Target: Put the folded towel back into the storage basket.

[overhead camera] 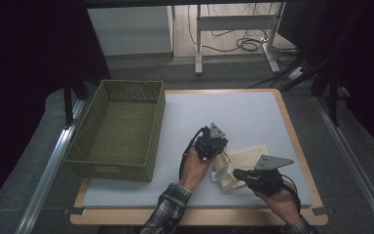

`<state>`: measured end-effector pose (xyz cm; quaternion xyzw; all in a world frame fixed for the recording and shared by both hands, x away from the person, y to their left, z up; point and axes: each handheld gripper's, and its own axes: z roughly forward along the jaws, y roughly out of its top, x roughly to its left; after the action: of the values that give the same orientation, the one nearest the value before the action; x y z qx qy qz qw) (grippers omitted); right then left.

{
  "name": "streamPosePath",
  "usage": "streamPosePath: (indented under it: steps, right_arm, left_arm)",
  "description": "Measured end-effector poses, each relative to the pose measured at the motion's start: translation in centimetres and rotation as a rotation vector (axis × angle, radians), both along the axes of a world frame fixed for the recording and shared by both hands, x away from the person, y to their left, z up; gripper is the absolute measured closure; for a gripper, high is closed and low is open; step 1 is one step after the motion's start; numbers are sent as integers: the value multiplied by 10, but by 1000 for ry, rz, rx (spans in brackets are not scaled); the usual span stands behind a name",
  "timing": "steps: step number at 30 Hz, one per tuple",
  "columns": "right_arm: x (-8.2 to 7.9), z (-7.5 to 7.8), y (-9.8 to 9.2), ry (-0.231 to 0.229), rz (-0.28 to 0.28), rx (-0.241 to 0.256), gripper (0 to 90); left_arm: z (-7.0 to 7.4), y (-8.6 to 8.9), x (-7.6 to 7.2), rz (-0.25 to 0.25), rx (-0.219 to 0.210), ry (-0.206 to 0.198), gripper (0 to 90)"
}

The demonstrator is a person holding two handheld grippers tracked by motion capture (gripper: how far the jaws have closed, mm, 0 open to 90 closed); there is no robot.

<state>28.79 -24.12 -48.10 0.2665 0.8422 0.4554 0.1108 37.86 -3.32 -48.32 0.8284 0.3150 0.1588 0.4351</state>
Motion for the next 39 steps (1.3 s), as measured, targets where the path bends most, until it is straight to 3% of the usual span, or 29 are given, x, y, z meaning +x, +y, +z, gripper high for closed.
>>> streamPosePath:
  steps: [20, 39]
  right_arm:
    - [1, 0, -42, 8, -98, 18, 850]
    - [-1, -5, -82, 9, -197, 16, 849]
  left_arm:
    - [4, -36, 13, -63, -27, -5, 861]
    - [6, -87, 25, -125, 33, -26, 860]
